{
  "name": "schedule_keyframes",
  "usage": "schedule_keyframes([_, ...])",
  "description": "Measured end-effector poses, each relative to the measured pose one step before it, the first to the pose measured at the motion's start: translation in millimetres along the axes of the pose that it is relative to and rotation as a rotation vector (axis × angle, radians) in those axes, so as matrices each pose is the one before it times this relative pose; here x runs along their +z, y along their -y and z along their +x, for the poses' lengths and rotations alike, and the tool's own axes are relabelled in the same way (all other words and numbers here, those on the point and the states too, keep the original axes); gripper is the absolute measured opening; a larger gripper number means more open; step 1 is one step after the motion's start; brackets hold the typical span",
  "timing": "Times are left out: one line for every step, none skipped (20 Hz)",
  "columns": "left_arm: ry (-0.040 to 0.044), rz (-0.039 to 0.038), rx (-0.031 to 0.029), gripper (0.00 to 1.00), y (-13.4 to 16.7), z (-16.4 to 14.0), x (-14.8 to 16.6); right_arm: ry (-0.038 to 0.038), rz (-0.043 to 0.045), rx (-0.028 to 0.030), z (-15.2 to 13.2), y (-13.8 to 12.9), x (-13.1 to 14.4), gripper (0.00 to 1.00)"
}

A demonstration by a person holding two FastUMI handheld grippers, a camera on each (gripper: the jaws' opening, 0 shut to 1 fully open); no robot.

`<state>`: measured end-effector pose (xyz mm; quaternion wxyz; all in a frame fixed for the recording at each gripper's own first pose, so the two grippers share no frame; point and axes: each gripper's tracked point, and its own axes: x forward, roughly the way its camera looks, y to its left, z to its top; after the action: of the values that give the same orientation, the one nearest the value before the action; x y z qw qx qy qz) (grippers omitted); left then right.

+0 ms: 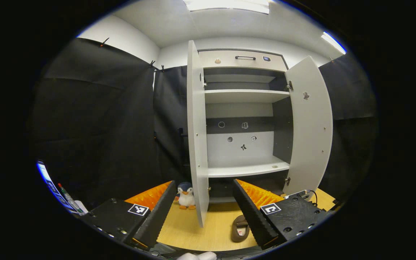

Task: Grab one shoe with the right hand and put it into the shoe cabinet, grab the other shoe with the left hand and put it into the shoe cabinet; then close the right door with the right hand and the left door with the left hand.

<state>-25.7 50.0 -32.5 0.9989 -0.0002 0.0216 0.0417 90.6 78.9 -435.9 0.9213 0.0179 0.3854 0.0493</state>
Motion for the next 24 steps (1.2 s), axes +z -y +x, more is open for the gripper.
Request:
schedule_keyframes([-0.00477, 0.00444, 0.01387, 0.96, -0.28, -0.27, -0.45, -0.00885, 0.00437, -0.00487, 12.19, 2.4, 2.28, 0.73])
schedule_keyframes([-0.00549, 0.00408, 0.01202, 0.96, -0.82, 0.67, 0.94, -0.02398, 0.01006, 0.00275, 12.47, 0.41, -0.83, 0.72])
schedule_keyframes([-0.00515, 0.00226, 0.01491, 0.96, -1.67, 0.84, -0.09, -0.01193, 0.01432, -0.00045, 11.61, 0.1, 0.9, 0.67])
schedule_keyframes([-0.00388, 0.00202, 0.01042, 0.96, -1.5, 2.32, -0.49, -0.01774, 0.01391, 0.00004, 11.54, 1.32, 0.08, 0.62])
schedule_keyframes([-0.00392, 0.00086, 0.0128, 0.96, -1.51, 1.43, -0.33, -0.00398, 0.01404, 0.00044, 7.86, -0.17, 3.29, 0.58])
schedule_keyframes([-0.00571, 0.00052, 0.01148, 0.96, -1.41, 0.52, 0.07, 0.00103, 0.01253, -0.01843, 8.56, 5.13, 5.12, 0.63])
schedule_keyframes([-0.0048, -0.0009, 0.00811, 0.96, -0.43, 1.11, -0.06, 0.00213, 0.00955, -0.00296, 8.52, 1.62, 4.15, 0.63])
schedule_keyframes([-0.00858, 0.00003, 0.01136, 0.96, -1.97, 1.51, -2.09, 0.00323, 0.00696, -0.01412, 8.91, 4.05, 3.68, 0.61])
schedule_keyframes([-0.01455, 0.00108, 0.00441, 0.96, -0.37, 1.66, -2.75, -0.00685, 0.0086, -0.004, 8.33, 2.32, 1.67, 0.6])
schedule_keyframes([-0.00802, 0.00002, 0.00807, 0.96, -1.37, -0.47, -1.35, -0.00079, 0.01272, 0.00245, 8.27, 0.23, 2.48, 0.52])
schedule_keyframes([-0.00727, 0.00033, 0.00966, 0.96, -1.68, -0.35, -1.14, -0.00078, 0.01454, -0.00526, 6.9, 2.66, 2.37, 0.46])
schedule_keyframes([-0.0015, -0.00196, 0.00495, 0.96, 0.51, 1.07, 0.12, -0.00222, 0.01962, 0.00642, 4.07, -0.91, 0.56, 0.36])
schedule_keyframes([-0.00518, 0.00048, 0.00614, 0.96, -0.36, 0.3, -0.98, 0.00004, 0.01485, 0.00522, 4.24, -1.14, 0.89, 0.4])
schedule_keyframes([-0.00327, 0.0024, 0.00311, 0.96, -0.51, 0.31, -0.76, 0.01167, 0.00661, 0.00341, 2.47, -0.84, 3.75, 0.38])
schedule_keyframes([-0.00259, 0.00212, 0.00276, 0.96, -0.06, 0.14, -0.28, 0.00868, -0.00055, 0.00245, 2.93, -0.16, 2.06, 0.31])
schedule_keyframes([-0.00096, 0.00025, -0.00092, 0.96, 0.47, 0.45, -0.02, 0.00297, -0.00378, 0.00367, 3.07, -1.04, 2.14, 0.3])
schedule_keyframes([-0.00115, 0.00233, -0.00221, 0.96, 0.44, -0.63, -0.34, 0.00387, 0.00019, -0.00497, 1.82, 0.58, 1.57, 0.35])
schedule_keyframes([-0.0035, 0.00195, -0.00195, 0.96, -0.41, -0.33, -0.24, 0.01501, 0.01161, 0.00537, 2.62, -2.11, 3.7, 0.27])
schedule_keyframes([-0.0021, 0.00296, -0.00518, 0.96, 0.92, -0.58, 0.3, -0.00658, 0.00753, -0.00435, 0.96, 0.04, -1.3, 0.19])
schedule_keyframes([-0.00056, 0.00278, -0.00619, 0.96, 0.57, 0.11, 0.15, -0.01019, 0.00284, 0.01215, -0.52, -2.41, 1.76, 0.12])
schedule_keyframes([0.00171, 0.00385, -0.0071, 0.96, 0.47, -0.15, 0.46, -0.00291, 0.00327, 0.00455, -2.52, 0.37, -0.04, 0.1])
schedule_keyframes([0.00022, 0.0039, -0.01003, 0.96, 1.22, -0.68, 0.29, 0.00431, -0.0026, 0.01052, -4.86, 0.16, 2.03, 0.06])
schedule_keyframes([0.00271, 0.00441, -0.00825, 0.96, 0.62, -0.99, 0.76, 0.01336, -0.0051, 0.0102, -7.03, -0.5, 3.14, 0.06])
schedule_keyframes([0.00473, 0.00617, -0.00706, 0.96, 0.09, -0.28, 1.29, 0.01925, -0.01565, 0.00016, -9.49, 1.25, 5.98, 0.05])
